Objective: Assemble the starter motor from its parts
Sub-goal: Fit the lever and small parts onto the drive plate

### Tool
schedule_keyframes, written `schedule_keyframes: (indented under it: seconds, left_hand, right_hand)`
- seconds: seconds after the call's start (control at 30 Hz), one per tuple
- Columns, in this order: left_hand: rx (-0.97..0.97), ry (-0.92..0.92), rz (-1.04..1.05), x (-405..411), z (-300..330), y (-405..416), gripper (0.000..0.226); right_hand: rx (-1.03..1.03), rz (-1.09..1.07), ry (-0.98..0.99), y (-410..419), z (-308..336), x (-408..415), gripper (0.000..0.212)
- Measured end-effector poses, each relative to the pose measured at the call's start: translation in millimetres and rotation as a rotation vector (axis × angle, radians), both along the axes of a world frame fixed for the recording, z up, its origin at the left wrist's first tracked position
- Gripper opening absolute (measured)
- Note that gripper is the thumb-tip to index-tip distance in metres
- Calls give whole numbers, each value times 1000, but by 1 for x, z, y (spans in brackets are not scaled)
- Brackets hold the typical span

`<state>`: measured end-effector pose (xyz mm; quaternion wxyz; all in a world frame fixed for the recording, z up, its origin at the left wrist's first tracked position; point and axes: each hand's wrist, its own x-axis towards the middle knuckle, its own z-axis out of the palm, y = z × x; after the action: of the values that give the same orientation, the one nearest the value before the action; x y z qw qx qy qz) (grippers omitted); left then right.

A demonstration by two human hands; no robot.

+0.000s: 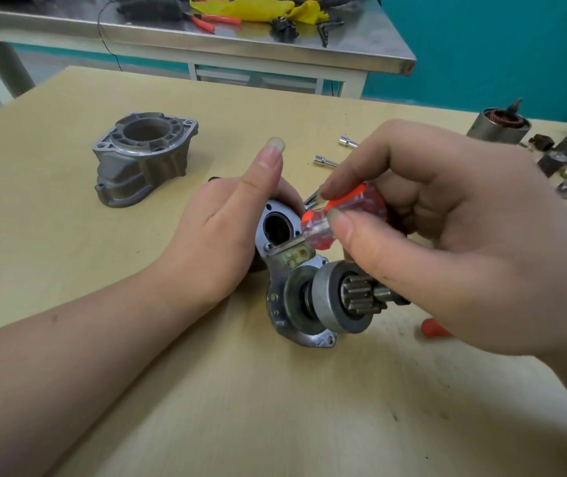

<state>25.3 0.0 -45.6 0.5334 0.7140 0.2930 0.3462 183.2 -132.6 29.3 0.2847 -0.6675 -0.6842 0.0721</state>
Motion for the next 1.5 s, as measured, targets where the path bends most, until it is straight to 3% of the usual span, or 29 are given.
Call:
schedule_keyframes:
  seconds: [0.6, 1.3, 1.5]
  left_hand:
    - [33, -25, 5, 0, 4, -3, 68]
    - [34, -48, 19, 2, 7, -6, 65]
    - [34, -36, 13, 2, 6, -6, 65]
  right_hand:
    - [49, 48, 103, -1, -5, 0, 41]
    - [-11, -16, -23, -2, 1, -6, 37]
    - [24, 1, 20, -4, 0, -8, 37]
